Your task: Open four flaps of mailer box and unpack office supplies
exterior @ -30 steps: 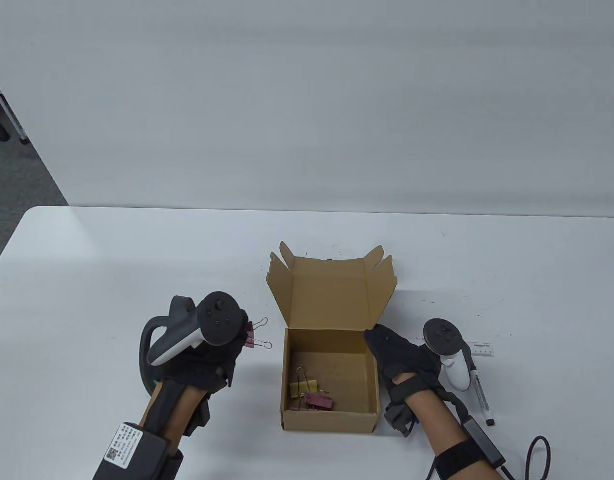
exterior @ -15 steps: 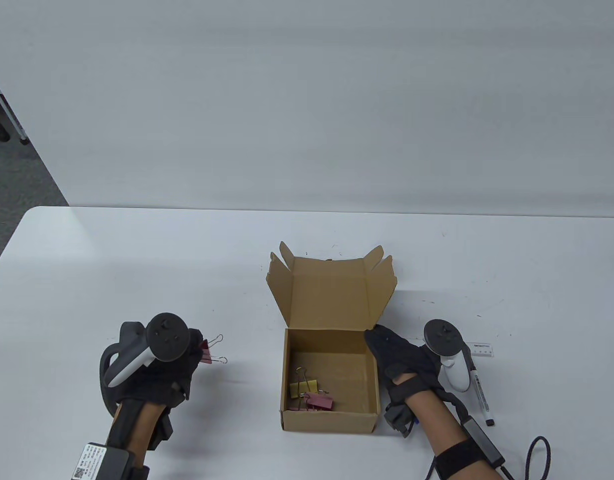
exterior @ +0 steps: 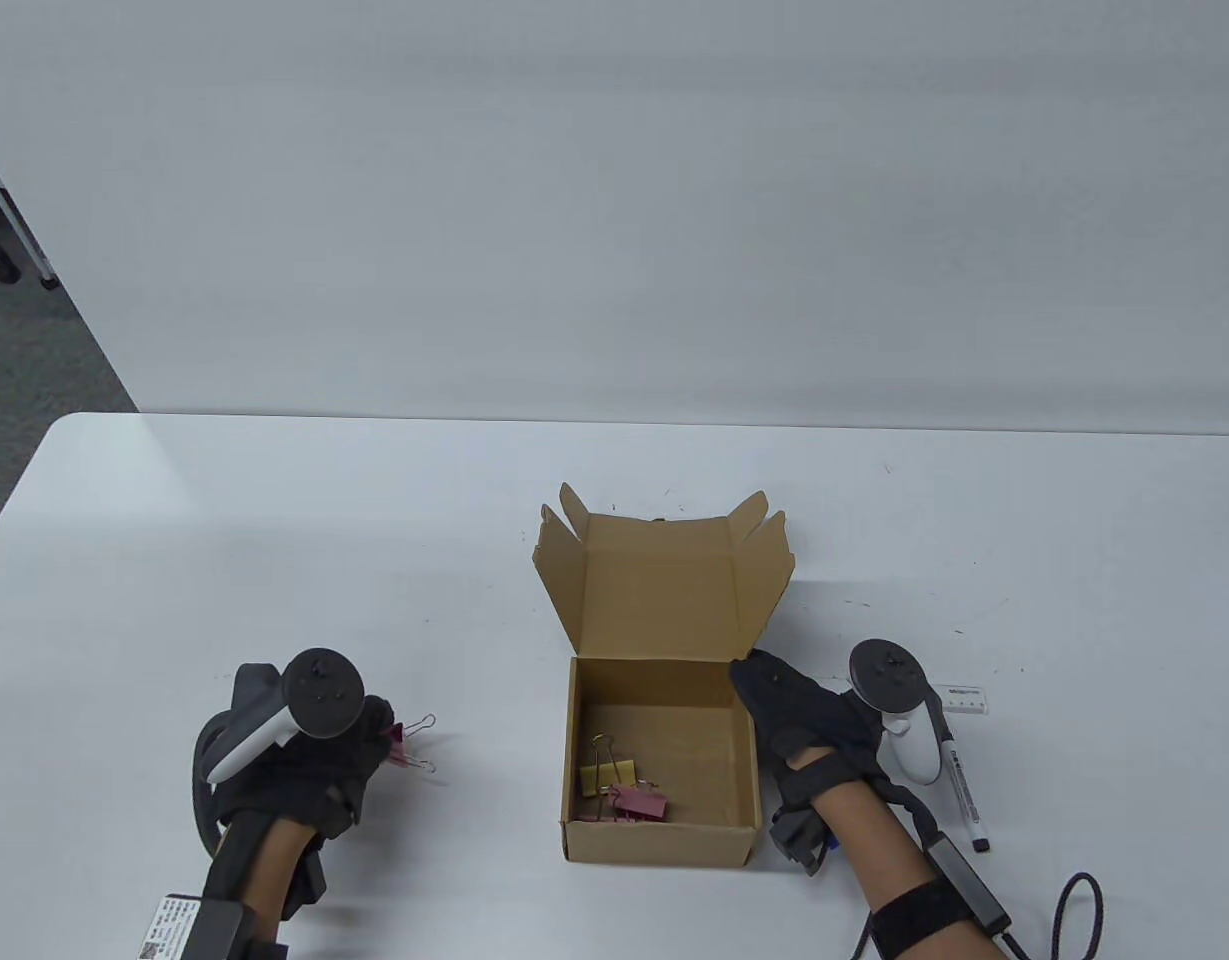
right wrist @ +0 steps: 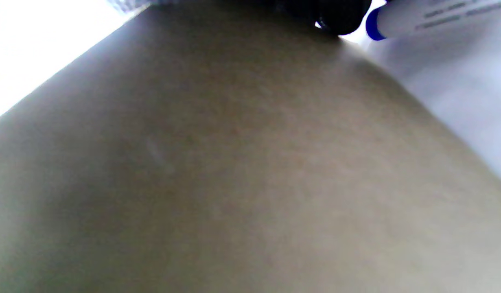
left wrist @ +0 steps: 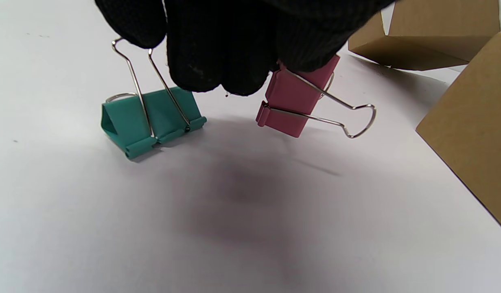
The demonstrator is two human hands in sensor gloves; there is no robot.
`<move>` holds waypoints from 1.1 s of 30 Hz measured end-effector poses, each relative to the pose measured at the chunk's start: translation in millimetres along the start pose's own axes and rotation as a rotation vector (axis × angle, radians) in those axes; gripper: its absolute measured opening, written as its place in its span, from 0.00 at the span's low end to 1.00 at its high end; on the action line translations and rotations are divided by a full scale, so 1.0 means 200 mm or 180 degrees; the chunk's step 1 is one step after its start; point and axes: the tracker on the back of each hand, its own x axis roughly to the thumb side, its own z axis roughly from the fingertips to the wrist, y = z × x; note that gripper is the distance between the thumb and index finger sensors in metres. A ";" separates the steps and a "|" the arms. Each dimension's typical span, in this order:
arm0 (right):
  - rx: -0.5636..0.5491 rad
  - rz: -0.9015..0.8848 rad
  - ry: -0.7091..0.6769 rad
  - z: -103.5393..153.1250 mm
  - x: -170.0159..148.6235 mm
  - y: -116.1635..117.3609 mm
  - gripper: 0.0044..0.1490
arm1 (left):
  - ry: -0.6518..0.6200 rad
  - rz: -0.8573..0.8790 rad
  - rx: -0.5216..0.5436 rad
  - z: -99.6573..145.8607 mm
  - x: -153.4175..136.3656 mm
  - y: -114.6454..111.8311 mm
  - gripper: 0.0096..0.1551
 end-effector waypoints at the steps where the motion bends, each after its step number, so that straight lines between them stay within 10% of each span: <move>1: 0.0000 0.0000 0.0000 0.00 0.00 0.00 0.42 | -0.0012 0.0036 -0.0036 -0.01 0.00 -0.01 0.29; 33: -0.0012 0.0006 0.0013 0.00 -0.01 0.00 0.42 | 0.0063 0.0186 0.0333 0.12 0.00 0.14 0.33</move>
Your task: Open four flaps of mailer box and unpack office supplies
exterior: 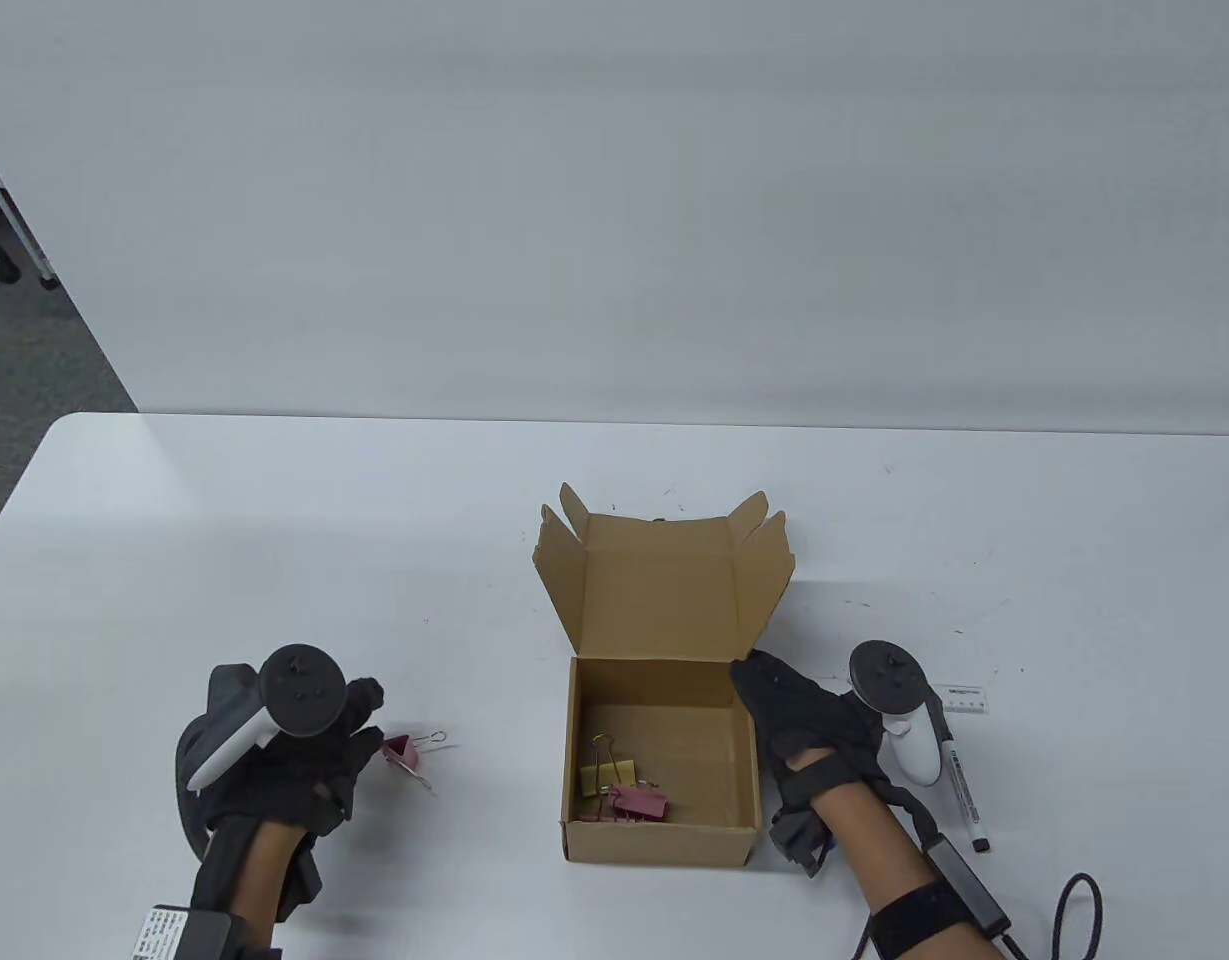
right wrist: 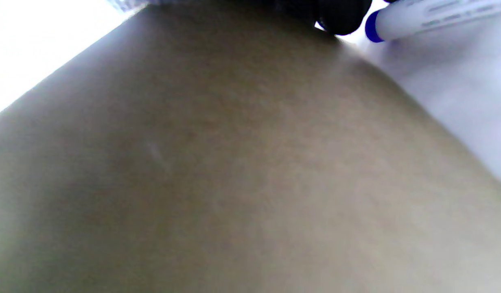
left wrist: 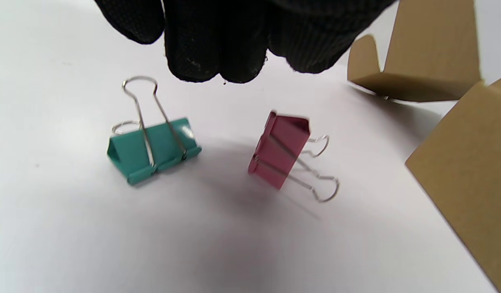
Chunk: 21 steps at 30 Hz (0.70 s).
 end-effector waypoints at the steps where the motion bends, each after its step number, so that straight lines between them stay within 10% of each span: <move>1: -0.0005 -0.0004 -0.0002 0.00 0.00 0.00 0.42 | -0.0030 0.0017 0.0067 0.02 0.02 0.03 0.33; 11: 0.0009 0.0021 0.0008 0.00 0.00 0.00 0.43 | -0.0905 -0.0314 0.0295 0.18 0.68 0.23 0.34; 21: 0.0021 0.0049 0.0030 0.00 0.00 0.00 0.42 | -0.1410 -0.0805 -0.0249 0.03 1.24 0.06 0.33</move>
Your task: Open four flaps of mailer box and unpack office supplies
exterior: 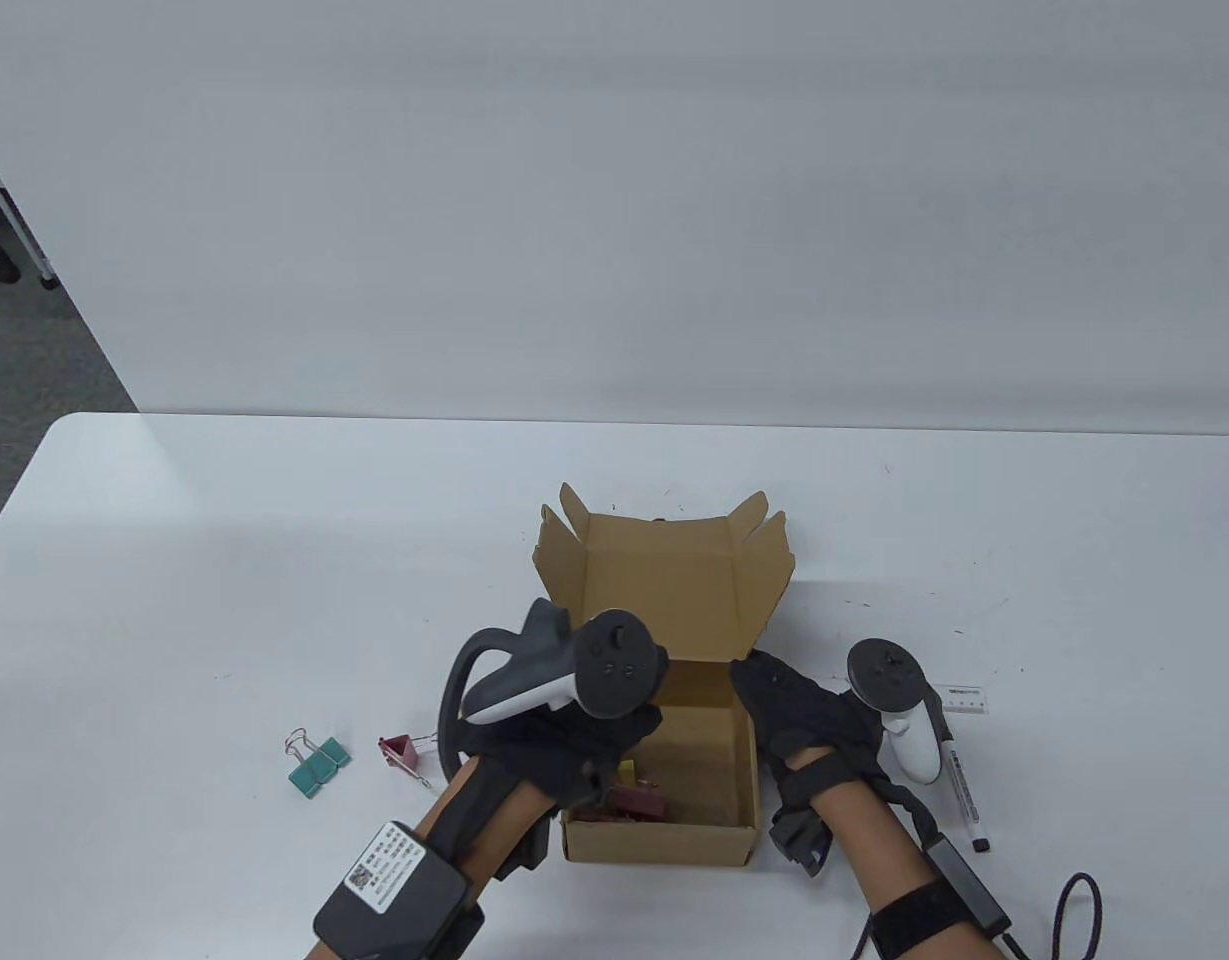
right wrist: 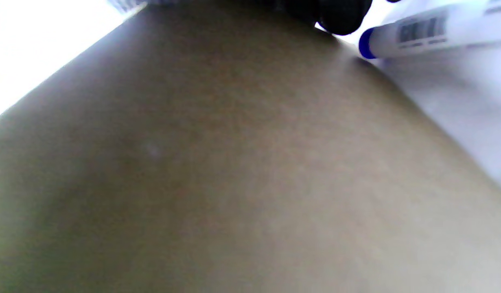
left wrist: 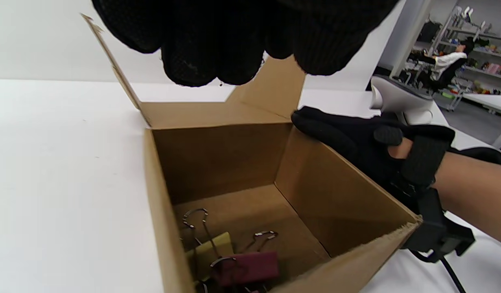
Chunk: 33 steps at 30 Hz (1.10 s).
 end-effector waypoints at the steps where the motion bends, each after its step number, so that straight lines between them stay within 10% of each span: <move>1: 0.0003 -0.0001 0.0001 0.00 0.00 0.00 0.42 | -0.0025 -0.0005 -0.0056 -0.03 0.02 -0.01 0.33; 12: 0.0018 -0.0001 0.0011 0.00 0.00 0.00 0.42 | -0.0045 -0.0111 -0.0673 -0.28 0.10 -0.16 0.32; 33: 0.0026 0.0007 0.0014 -0.01 0.00 0.00 0.43 | 0.0241 -0.0658 -0.1226 -0.34 0.09 -0.36 0.29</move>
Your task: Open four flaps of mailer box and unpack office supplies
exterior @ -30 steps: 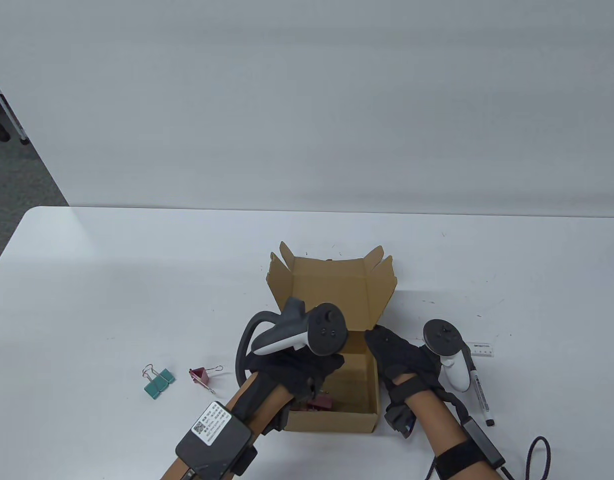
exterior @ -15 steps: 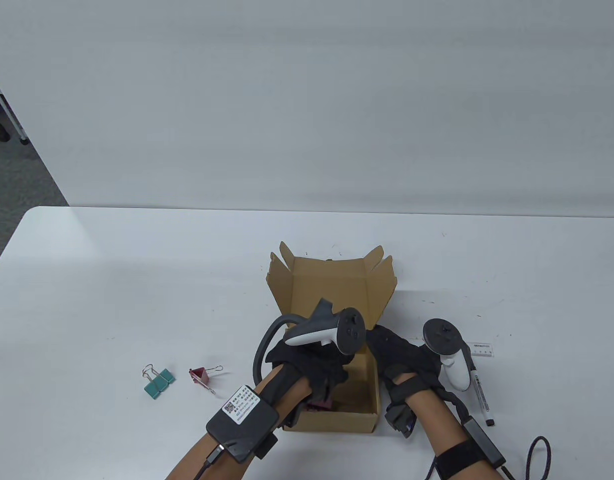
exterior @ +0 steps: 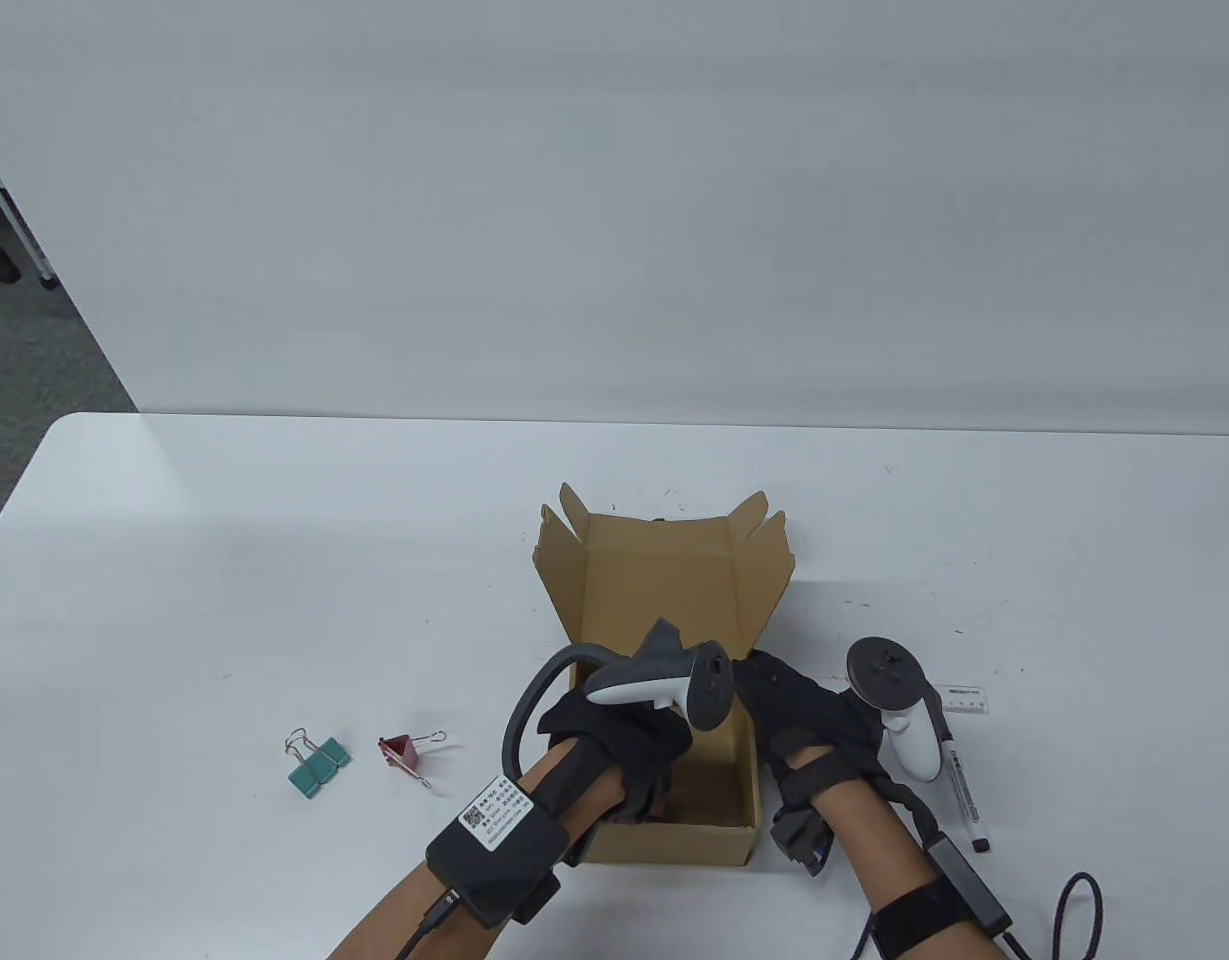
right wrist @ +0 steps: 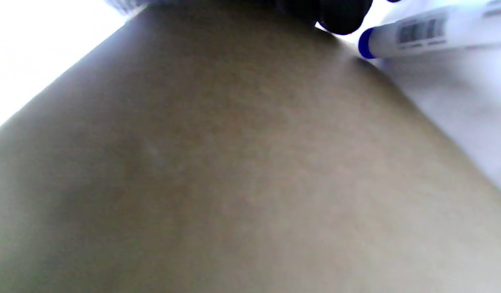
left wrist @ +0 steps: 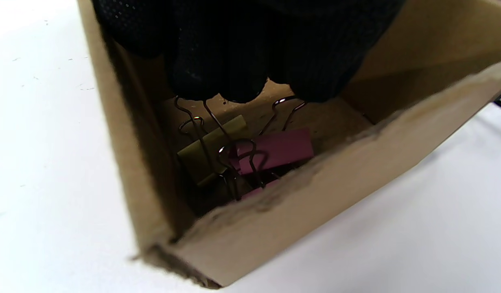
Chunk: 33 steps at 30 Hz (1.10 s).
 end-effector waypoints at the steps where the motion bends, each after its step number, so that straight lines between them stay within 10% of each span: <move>1: 0.0000 0.0000 0.0000 0.00 0.00 0.00 0.43 | 0.0020 -0.0032 -0.0014 -0.01 0.00 0.00 0.29; 33: 0.0012 0.0001 0.0004 0.00 0.00 0.00 0.43 | -0.0099 -0.0189 0.0560 0.09 0.00 0.12 0.21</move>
